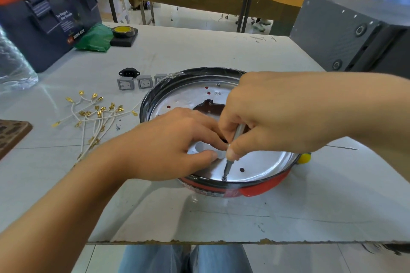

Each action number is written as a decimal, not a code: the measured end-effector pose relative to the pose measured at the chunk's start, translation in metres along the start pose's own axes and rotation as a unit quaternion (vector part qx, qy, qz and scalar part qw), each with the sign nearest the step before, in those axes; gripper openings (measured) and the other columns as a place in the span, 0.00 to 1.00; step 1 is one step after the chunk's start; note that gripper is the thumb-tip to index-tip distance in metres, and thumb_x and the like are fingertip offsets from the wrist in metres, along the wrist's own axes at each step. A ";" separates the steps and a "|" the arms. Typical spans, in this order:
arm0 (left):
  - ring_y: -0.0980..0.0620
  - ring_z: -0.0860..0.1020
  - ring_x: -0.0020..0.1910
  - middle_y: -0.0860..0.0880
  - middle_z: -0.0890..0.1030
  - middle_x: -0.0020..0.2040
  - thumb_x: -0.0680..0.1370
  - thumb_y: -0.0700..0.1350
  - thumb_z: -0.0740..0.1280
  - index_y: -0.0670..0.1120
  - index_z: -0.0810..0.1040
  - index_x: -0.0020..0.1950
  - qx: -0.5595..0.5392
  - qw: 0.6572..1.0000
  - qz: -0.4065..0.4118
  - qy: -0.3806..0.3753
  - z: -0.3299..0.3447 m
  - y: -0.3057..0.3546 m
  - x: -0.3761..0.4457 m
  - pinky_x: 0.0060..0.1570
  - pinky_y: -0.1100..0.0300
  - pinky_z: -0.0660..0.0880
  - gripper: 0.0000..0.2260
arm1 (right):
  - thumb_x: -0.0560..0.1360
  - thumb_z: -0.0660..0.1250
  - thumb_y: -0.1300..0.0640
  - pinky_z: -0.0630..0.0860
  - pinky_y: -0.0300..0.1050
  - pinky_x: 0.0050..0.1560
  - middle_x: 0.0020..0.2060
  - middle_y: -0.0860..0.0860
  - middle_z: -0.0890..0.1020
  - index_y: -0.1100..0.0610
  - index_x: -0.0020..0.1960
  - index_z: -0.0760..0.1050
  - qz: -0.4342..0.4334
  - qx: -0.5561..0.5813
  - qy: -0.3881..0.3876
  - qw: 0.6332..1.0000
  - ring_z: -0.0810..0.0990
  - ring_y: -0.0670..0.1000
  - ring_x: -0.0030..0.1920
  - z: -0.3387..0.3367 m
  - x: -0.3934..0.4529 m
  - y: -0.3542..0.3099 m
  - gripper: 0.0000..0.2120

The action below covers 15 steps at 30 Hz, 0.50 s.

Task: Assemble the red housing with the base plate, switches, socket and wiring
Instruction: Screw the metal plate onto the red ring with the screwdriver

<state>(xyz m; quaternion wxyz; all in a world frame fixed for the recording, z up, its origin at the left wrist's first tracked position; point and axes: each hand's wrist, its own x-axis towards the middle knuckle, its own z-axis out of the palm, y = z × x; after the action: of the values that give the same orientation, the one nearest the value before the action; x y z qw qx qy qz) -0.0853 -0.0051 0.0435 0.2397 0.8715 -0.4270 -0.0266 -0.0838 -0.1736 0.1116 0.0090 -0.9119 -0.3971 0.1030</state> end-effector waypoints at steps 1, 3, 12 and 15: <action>0.61 0.76 0.51 0.61 0.80 0.51 0.75 0.46 0.62 0.52 0.83 0.52 -0.002 1.000 -0.001 -0.002 0.000 0.001 0.000 0.54 0.59 0.70 0.12 | 0.62 0.64 0.41 0.73 0.40 0.29 0.32 0.45 0.81 0.45 0.37 0.77 0.007 0.000 -0.004 1.000 0.75 0.39 0.36 0.001 0.000 0.000 0.10; 0.60 0.76 0.50 0.63 0.79 0.50 0.74 0.46 0.63 0.53 0.83 0.52 -0.008 1.000 -0.002 -0.004 0.000 0.002 0.000 0.52 0.57 0.71 0.11 | 0.66 0.68 0.44 0.78 0.48 0.33 0.32 0.47 0.82 0.46 0.40 0.78 0.019 0.006 -0.005 1.000 0.77 0.44 0.35 0.002 0.001 0.000 0.07; 0.57 0.77 0.50 0.58 0.80 0.53 0.73 0.47 0.63 0.51 0.82 0.52 -0.016 0.999 -0.028 -0.009 -0.001 0.003 -0.001 0.51 0.52 0.72 0.12 | 0.74 0.69 0.59 0.71 0.34 0.30 0.27 0.50 0.82 0.60 0.43 0.78 0.003 0.280 -0.038 0.959 0.76 0.43 0.27 -0.001 -0.004 0.011 0.05; 0.59 0.75 0.52 0.58 0.79 0.55 0.73 0.48 0.62 0.53 0.81 0.55 -0.011 0.999 -0.041 -0.012 -0.001 0.002 -0.001 0.53 0.55 0.72 0.14 | 0.74 0.69 0.59 0.71 0.33 0.32 0.27 0.52 0.80 0.61 0.42 0.79 0.006 0.334 0.009 0.943 0.75 0.46 0.28 0.009 -0.006 0.014 0.06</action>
<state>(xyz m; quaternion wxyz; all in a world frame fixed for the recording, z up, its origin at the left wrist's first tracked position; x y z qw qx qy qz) -0.0869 -0.0050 0.0445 0.2427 0.8854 -0.3932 -0.0510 -0.0796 -0.1877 0.1026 0.3156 -0.8601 -0.3339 0.2216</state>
